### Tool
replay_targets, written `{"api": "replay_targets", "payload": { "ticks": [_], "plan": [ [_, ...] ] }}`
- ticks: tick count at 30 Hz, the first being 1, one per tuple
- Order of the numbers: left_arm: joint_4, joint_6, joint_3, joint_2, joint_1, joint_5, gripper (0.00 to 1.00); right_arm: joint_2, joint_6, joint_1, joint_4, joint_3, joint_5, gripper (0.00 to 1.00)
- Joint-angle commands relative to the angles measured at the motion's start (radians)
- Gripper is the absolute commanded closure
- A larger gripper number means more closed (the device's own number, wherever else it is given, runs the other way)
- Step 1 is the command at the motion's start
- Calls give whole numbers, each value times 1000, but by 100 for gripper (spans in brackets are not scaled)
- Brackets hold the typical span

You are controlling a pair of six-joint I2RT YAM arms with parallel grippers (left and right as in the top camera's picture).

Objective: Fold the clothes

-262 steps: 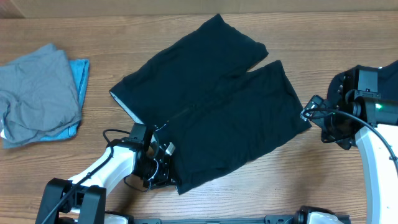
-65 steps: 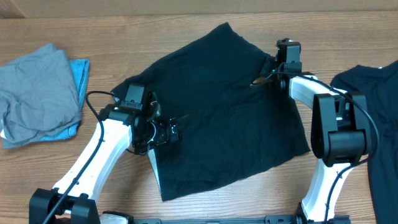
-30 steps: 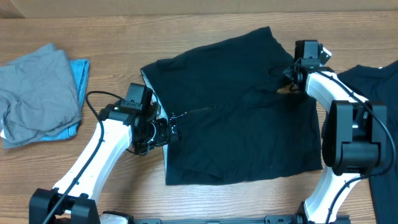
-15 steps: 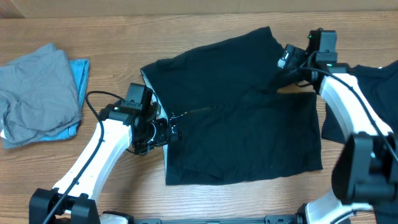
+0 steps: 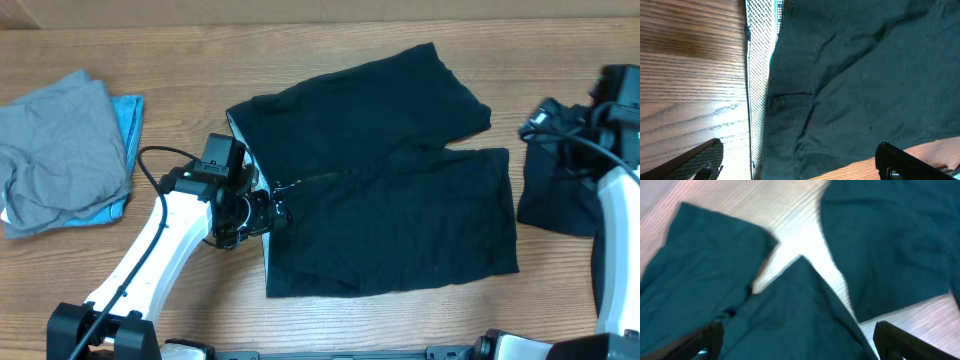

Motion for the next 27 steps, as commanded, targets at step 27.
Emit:
{"api": "replay_targets", "payload": {
  "ticks": [27],
  "plan": [
    [27,-13,14,-4,4,-10,0,42,191,-184,-54,-480,-151,14]
  ]
}}
